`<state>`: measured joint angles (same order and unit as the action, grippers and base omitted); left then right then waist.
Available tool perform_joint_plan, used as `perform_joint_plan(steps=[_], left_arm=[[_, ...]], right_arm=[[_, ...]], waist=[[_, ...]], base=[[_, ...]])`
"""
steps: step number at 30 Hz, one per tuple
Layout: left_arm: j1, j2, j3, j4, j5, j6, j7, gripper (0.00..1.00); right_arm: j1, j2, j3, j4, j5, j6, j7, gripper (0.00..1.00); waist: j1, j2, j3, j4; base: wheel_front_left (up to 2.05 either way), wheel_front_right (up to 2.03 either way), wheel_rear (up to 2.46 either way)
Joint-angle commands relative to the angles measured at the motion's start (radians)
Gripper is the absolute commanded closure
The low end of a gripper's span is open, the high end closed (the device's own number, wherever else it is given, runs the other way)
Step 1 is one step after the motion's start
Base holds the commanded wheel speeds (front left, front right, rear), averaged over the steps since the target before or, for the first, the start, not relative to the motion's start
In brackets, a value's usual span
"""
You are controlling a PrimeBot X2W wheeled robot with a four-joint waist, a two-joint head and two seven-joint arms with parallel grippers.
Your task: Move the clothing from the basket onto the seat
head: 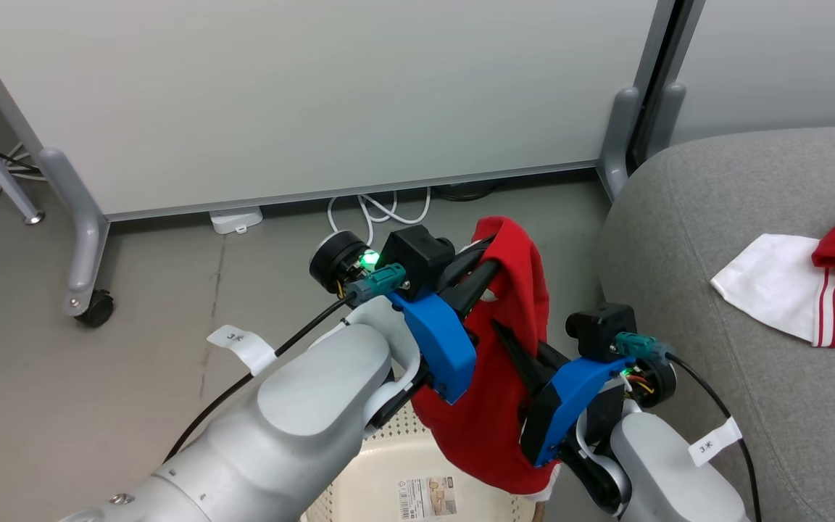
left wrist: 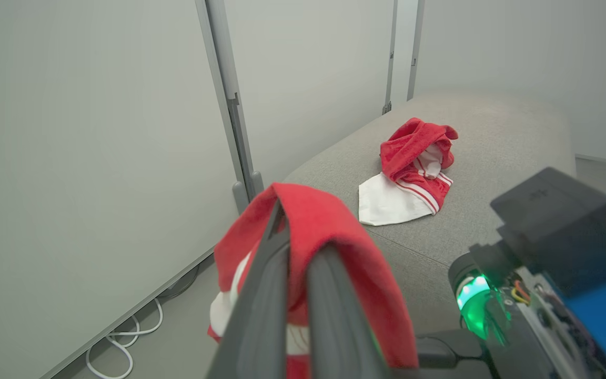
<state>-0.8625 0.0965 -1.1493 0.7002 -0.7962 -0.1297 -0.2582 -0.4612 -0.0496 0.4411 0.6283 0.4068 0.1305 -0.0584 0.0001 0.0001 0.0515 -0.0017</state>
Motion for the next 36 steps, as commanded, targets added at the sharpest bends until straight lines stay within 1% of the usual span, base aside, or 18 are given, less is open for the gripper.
perform_joint_plan(steps=[1, 8, 9, 10, 11, 12, 13, 24, 28, 32, 36], left_arm=[[-0.015, 0.002, -0.003, 0.004, -0.006, 0.0, -0.006, 1.0], [-0.009, 0.006, -0.002, 0.008, -0.011, 0.0, -0.008, 1.0], [-0.008, 0.006, -0.002, 0.009, -0.011, 0.0, -0.008, 0.93], [-0.008, 0.006, -0.001, 0.01, -0.01, 0.0, -0.008, 0.71], [-0.008, 0.006, -0.001, 0.011, -0.009, 0.0, -0.008, 0.52], [-0.007, 0.007, 0.0, 0.012, -0.006, 0.0, -0.008, 0.16], [-0.005, 0.008, 0.001, 0.013, -0.004, 0.0, -0.008, 0.0], [0.015, 0.013, -0.005, 0.019, -0.009, 0.0, -0.008, 0.0], [0.023, 0.018, 0.009, 0.014, -0.003, 0.0, -0.008, 0.0], [0.043, 0.032, 0.047, -0.016, 0.017, 0.011, -0.008, 0.0], [0.096, 0.068, 0.105, -0.082, 0.059, 0.027, -0.008, 0.0]], right_arm=[[-0.018, -0.001, 0.005, 0.01, 0.006, 0.001, -0.009, 1.0], [-0.033, -0.001, 0.021, 0.047, 0.028, 0.001, -0.032, 1.0], [-0.035, -0.001, 0.023, 0.051, 0.03, 0.001, -0.035, 1.0], [-0.037, -0.001, 0.025, 0.055, 0.032, 0.001, -0.039, 1.0], [-0.04, -0.001, 0.027, 0.057, 0.034, 0.001, -0.042, 1.0], [-0.042, -0.001, 0.029, 0.059, 0.037, 0.001, -0.043, 1.0], [-0.043, -0.001, 0.03, 0.062, 0.039, 0.001, -0.047, 1.0], [-0.055, -0.001, 0.033, 0.085, 0.046, 0.001, -0.065, 1.0], [-0.059, -0.001, 0.038, 0.091, 0.051, 0.001, -0.069, 1.0], [-0.06, -0.001, 0.04, 0.095, 0.051, 0.001, -0.072, 1.0], [-0.061, -0.001, 0.037, 0.094, 0.046, 0.001, -0.076, 1.0]], waist=[[-0.0001, -0.0001, -0.002, -0.001], [-0.0001, -0.0001, -0.01, -0.008], [-0.0001, -0.0001, -0.009, -0.009], [-0.0001, -0.0001, -0.009, -0.009], [-0.0001, -0.0001, -0.009, -0.01], [-0.0001, -0.0001, -0.009, -0.01], [-0.0001, -0.0001, -0.009, -0.011], [-0.0001, -0.0001, -0.008, -0.014], [-0.0001, -0.0001, -0.01, -0.016], [-0.0001, -0.0001, -0.011, -0.019], [-0.0001, -0.0001, -0.007, -0.025]], base=[[0.0, 0.0, 0.0], [0.0, 0.0, 0.0], [0.0, 0.0, 0.0], [0.0, 0.0, 0.0], [0.0, 0.0, 0.0], [0.0, 0.0, 0.0], [0.0, 0.0, 0.0], [0.0, 0.0, 0.0], [0.0, 0.0, 0.0], [0.0, 0.0, 0.0], [0.0, 0.0, 0.0]])
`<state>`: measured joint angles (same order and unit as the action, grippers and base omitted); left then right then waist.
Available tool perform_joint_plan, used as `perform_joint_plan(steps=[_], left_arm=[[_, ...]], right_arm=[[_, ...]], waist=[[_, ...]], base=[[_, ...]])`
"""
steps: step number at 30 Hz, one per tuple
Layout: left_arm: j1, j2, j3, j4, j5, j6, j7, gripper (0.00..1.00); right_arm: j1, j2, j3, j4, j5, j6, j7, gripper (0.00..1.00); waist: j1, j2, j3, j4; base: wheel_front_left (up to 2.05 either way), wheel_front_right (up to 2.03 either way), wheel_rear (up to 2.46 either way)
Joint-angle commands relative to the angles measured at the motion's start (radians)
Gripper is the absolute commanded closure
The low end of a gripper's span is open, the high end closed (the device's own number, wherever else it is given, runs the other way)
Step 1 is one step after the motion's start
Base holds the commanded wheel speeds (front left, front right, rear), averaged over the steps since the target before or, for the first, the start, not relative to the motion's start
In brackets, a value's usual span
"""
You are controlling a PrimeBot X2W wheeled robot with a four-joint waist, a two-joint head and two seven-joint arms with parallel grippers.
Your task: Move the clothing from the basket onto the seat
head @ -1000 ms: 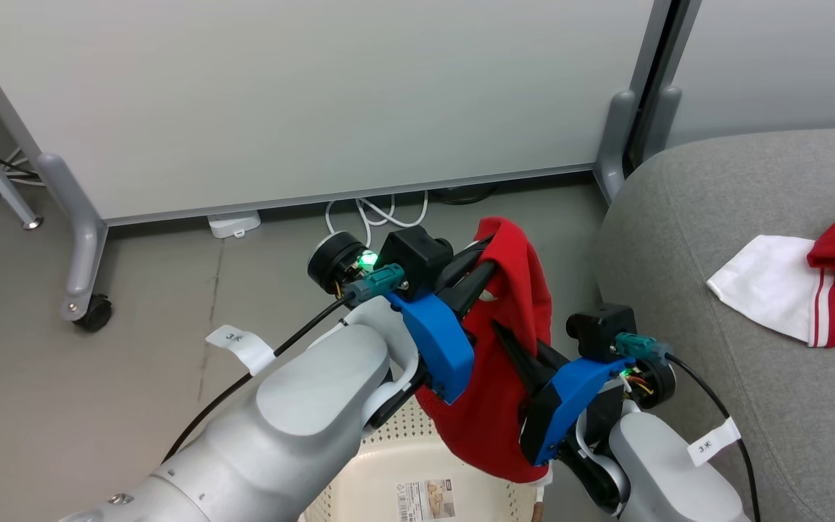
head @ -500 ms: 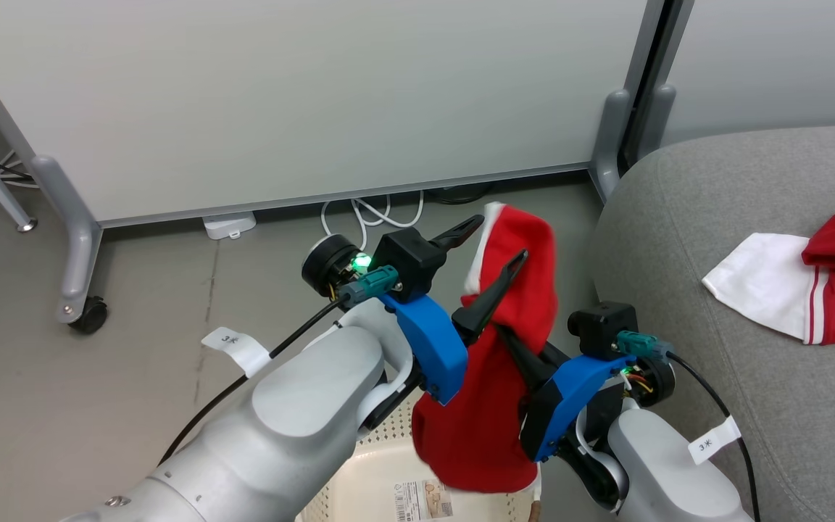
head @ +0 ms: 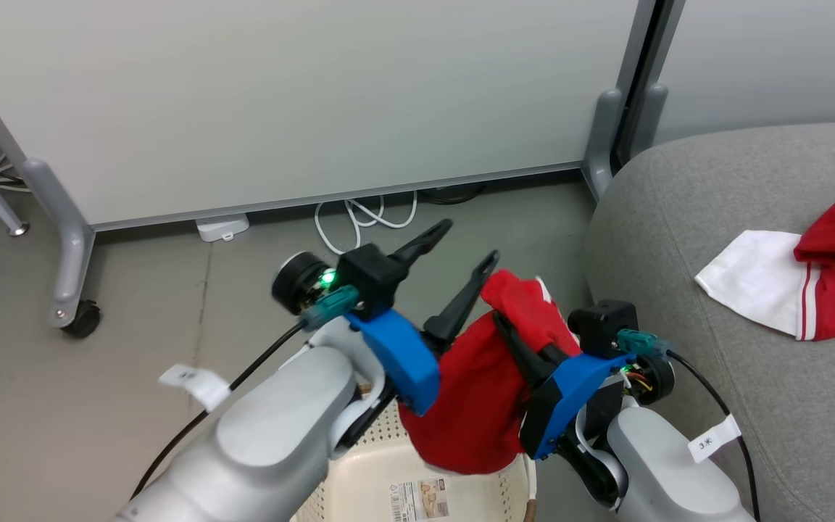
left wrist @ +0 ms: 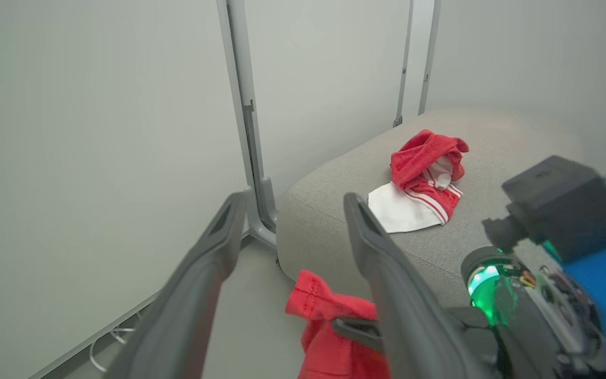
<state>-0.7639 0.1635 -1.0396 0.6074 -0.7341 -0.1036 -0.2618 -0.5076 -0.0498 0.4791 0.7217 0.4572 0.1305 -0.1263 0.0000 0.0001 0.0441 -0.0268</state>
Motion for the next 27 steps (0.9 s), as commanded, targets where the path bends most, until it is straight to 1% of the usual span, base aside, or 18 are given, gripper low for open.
perform_joint_plan(steps=[1, 3, 8, 14, 17, 21, 27], left_arm=[[0.014, 0.012, 0.015, -0.014, 0.011, 0.007, -0.004, 0.0], [0.059, 0.037, 0.067, -0.071, 0.046, 0.025, -0.004, 0.0], [0.216, 0.101, 0.204, -0.216, 0.134, 0.053, -0.004, 0.0], [0.396, 0.146, 0.369, -0.341, 0.231, 0.061, -0.004, 0.0], [0.482, 0.144, 0.457, -0.386, 0.268, 0.079, -0.004, 0.0], [0.59, 0.126, 0.566, -0.419, 0.302, 0.094, -0.004, 0.0], [0.705, 0.102, 0.709, -0.454, 0.351, 0.082, -0.004, 0.0]], right_arm=[[-0.015, -0.001, -0.001, -0.002, -0.005, 0.001, -0.008, 1.0], [-0.017, -0.001, -0.002, -0.01, -0.009, 0.001, -0.01, 1.0], [-0.021, -0.001, -0.004, -0.031, -0.012, 0.001, -0.006, 1.0], [-0.02, -0.001, -0.019, -0.057, -0.028, 0.001, -0.001, 1.0], [-0.009, -0.001, -0.028, -0.07, -0.038, 0.001, 0.003, 1.0], [0.006, -0.001, -0.032, -0.093, -0.046, 0.001, 0.008, 1.0], [0.02, -0.001, -0.032, -0.125, -0.055, 0.001, 0.017, 1.0]], waist=[[0.0, -0.0001, 0.002, -0.004], [0.0, -0.0001, 0.005, -0.013], [0.0, -0.0001, 0.015, -0.049], [0.0, -0.0001, 0.032, -0.099], [0.0, -0.0001, 0.038, -0.126], [0.0, -0.0001, 0.048, -0.172], [0.0, -0.0001, 0.063, -0.254]], base=[[0.0, 0.0, 0.0], [0.0, 0.0, 0.0], [0.0, 0.0, 0.0], [0.0, 0.0, 0.0], [0.0, 0.0, 0.0], [0.0, 0.0, 0.0], [0.0, 0.0, 0.0]])
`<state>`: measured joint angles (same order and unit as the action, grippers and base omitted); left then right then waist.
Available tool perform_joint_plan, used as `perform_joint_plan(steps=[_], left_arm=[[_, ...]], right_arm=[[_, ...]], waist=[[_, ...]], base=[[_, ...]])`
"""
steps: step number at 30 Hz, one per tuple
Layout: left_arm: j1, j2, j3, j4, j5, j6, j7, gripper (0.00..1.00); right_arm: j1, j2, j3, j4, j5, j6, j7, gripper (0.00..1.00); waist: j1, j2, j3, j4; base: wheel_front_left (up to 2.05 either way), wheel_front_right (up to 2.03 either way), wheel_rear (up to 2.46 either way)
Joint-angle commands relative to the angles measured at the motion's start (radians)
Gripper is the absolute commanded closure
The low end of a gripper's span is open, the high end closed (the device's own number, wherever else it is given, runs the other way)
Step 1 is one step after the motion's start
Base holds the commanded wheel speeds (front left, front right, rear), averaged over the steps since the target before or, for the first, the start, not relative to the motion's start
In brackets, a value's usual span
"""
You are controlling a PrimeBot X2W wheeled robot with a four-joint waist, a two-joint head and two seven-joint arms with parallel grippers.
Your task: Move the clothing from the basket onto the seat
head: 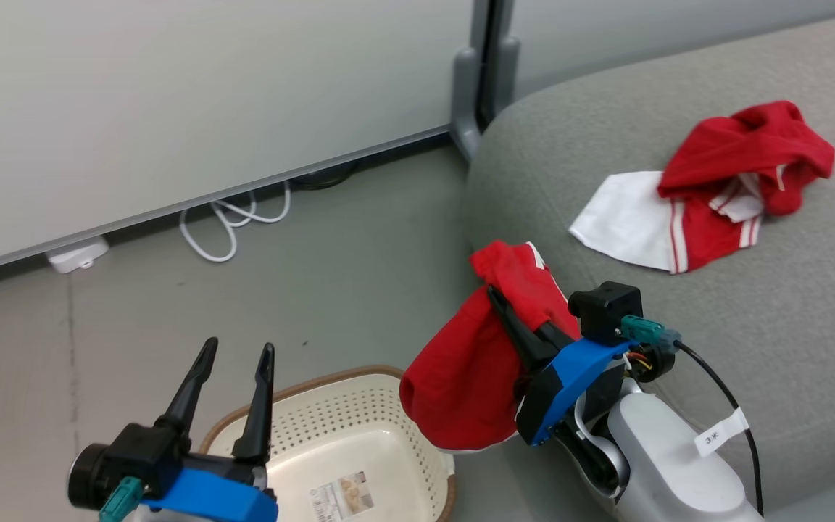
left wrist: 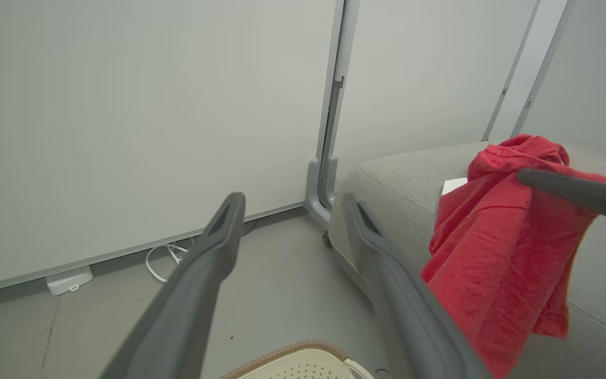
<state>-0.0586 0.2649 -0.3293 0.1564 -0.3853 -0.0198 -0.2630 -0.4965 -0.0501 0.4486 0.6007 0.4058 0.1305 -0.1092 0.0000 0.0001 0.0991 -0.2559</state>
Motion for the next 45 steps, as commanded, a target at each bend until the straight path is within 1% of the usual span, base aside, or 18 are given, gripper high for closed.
perform_joint_plan(steps=[1, 6, 9, 14, 20, 27, 33, 38, 42, 45], left_arm=[[0.013, -0.001, 0.013, -0.007, 0.015, -0.007, -0.003, 0.0], [0.053, -0.012, 0.076, -0.022, 0.06, -0.033, -0.003, 0.0], [0.058, -0.022, 0.094, -0.021, 0.083, -0.051, -0.003, 0.0], [0.054, -0.039, 0.109, -0.013, 0.109, -0.072, -0.003, 0.0], [0.056, -0.04, 0.118, -0.008, 0.135, -0.088, -0.003, 0.0], [0.018, -0.04, 0.102, 0.012, 0.148, -0.102, -0.003, 0.0], [0.009, -0.036, 0.098, 0.018, 0.147, -0.105, -0.003, 0.0], [0.005, -0.036, 0.11, -0.001, 0.151, -0.108, -0.003, 0.0], [-0.008, -0.027, 0.106, -0.019, 0.164, -0.109, -0.003, 0.0], [-0.017, -0.015, 0.101, -0.031, 0.171, -0.111, -0.003, 0.0]], right_arm=[[0.011, -0.001, -0.004, -0.008, -0.005, 0.001, 0.0, 1.0], [0.02, -0.001, 0.001, -0.031, -0.004, 0.001, 0.007, 1.0], [0.026, -0.001, 0.001, -0.043, -0.002, 0.001, 0.006, 1.0], [0.038, 0.0, -0.009, -0.059, -0.002, 0.001, 0.005, 1.0], [0.054, 0.0, -0.022, -0.071, 0.008, 0.001, -0.003, 1.0], [0.073, -0.001, -0.053, -0.083, -0.002, 0.001, -0.016, 1.0], [0.068, 0.0, -0.061, -0.092, 0.008, 0.001, -0.009, 1.0], [-0.011, -0.001, -0.093, -0.087, -0.002, 0.001, 0.002, 1.0], [-0.107, -0.001, -0.168, -0.092, -0.013, 0.001, 0.013, 1.0], [-0.199, -0.029, -0.222, -0.103, 0.017, 0.001, 0.052, 1.0]], waist=[[0.0, -0.0001, 0.009, -0.04], [0.0, -0.0001, 0.02, -0.122], [0.0, -0.0001, 0.027, -0.169], [0.0, -0.0001, 0.037, -0.231], [0.0, -0.0001, 0.05, -0.289], [0.0, -0.0001, 0.07, -0.297], [0.0, -0.0001, 0.081, -0.297], [0.0, -0.0001, 0.103, -0.293], [0.0, -0.0001, 0.141, -0.264], [0.0, -0.0001, 0.179, -0.242]], base=[[0.0, 0.0, 0.0], [0.0, 0.0, 0.0], [0.0, 0.0, 0.0], [0.0, 0.0, 0.0], [0.0, 0.0, 0.0], [0.0, 0.0, 0.0], [0.0, 0.0, 0.0], [0.0, 0.0, 0.0], [0.0, 0.0, 0.0], [0.0, 0.0, 0.0]])
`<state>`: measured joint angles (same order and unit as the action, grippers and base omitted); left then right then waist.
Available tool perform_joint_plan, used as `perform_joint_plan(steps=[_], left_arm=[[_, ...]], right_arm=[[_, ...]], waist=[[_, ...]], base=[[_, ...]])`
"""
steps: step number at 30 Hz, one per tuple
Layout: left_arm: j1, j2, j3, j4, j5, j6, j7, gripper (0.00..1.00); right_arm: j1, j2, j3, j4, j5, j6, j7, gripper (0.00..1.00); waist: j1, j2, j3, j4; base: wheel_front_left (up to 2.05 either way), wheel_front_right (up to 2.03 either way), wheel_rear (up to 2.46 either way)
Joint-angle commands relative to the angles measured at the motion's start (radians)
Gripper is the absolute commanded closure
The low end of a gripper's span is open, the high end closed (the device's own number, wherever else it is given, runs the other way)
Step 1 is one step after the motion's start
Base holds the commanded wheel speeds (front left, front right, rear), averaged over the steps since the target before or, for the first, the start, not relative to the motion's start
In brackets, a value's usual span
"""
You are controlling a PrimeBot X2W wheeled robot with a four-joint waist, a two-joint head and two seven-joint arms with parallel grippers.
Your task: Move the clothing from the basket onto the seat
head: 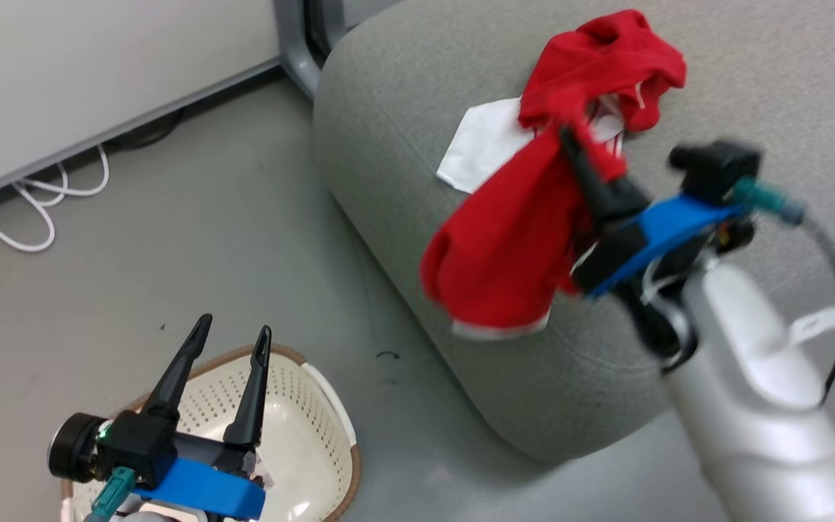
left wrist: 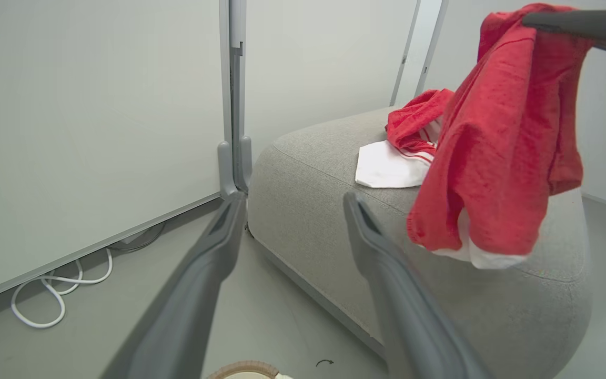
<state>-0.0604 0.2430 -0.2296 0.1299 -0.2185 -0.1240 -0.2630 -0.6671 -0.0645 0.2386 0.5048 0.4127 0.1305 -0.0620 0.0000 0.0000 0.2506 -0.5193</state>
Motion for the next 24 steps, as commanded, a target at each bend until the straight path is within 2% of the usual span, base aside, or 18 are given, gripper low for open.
perform_joint_plan(steps=[1, 7, 10, 13, 16, 19, 24], left_arm=[[-0.021, 0.012, -0.002, -0.009, 0.008, -0.007, -0.003, 0.0], [-0.064, 0.056, -0.008, -0.053, 0.023, -0.008, -0.003, 0.0], [-0.082, 0.069, -0.008, -0.071, 0.027, -0.008, 0.0, 0.0], [-0.109, 0.093, -0.004, -0.105, 0.037, -0.008, 0.008, 0.0], [-0.136, 0.115, 0.004, -0.143, 0.044, -0.005, 0.016, 0.0], [-0.158, 0.135, 0.013, -0.186, 0.055, 0.0, 0.019, 0.0], [-0.188, 0.16, 0.018, -0.246, 0.07, 0.007, 0.026, 0.0]], right_arm=[[-0.063, -0.028, -0.032, -0.01, 0.023, 0.001, 0.022, 1.0], [-0.275, -0.124, -0.181, -0.034, 0.1, 0.001, 0.124, 1.0], [-0.34, -0.159, -0.233, -0.033, 0.103, 0.001, 0.164, 1.0], [-0.432, -0.193, -0.343, -0.039, 0.133, 0.001, 0.209, 1.0], [-0.493, -0.23, -0.455, -0.018, 0.114, 0.001, 0.226, 1.0], [-0.534, -0.241, -0.547, 0.014, 0.078, 0.001, 0.218, 1.0], [-0.524, -0.262, -0.67, 0.09, -0.014, 0.001, 0.197, 1.0]], waist=[[0.0, 0.0, 0.043, 0.031], [0.0, 0.0, 0.16, 0.09], [0.0, 0.0, 0.206, 0.111], [0.0, 0.0, 0.281, 0.141], [0.0, 0.0, 0.356, 0.168], [0.0, 0.0, 0.427, 0.186], [0.0, 0.0, 0.524, 0.22]], base=[[0.0, 0.0, 0.0], [0.0, 0.0, 0.0], [0.0, 0.0, 0.0], [0.0, 0.0, 0.0], [0.0, 0.0, 0.0], [0.0, 0.0, 0.0], [0.0, 0.0, 0.0]])
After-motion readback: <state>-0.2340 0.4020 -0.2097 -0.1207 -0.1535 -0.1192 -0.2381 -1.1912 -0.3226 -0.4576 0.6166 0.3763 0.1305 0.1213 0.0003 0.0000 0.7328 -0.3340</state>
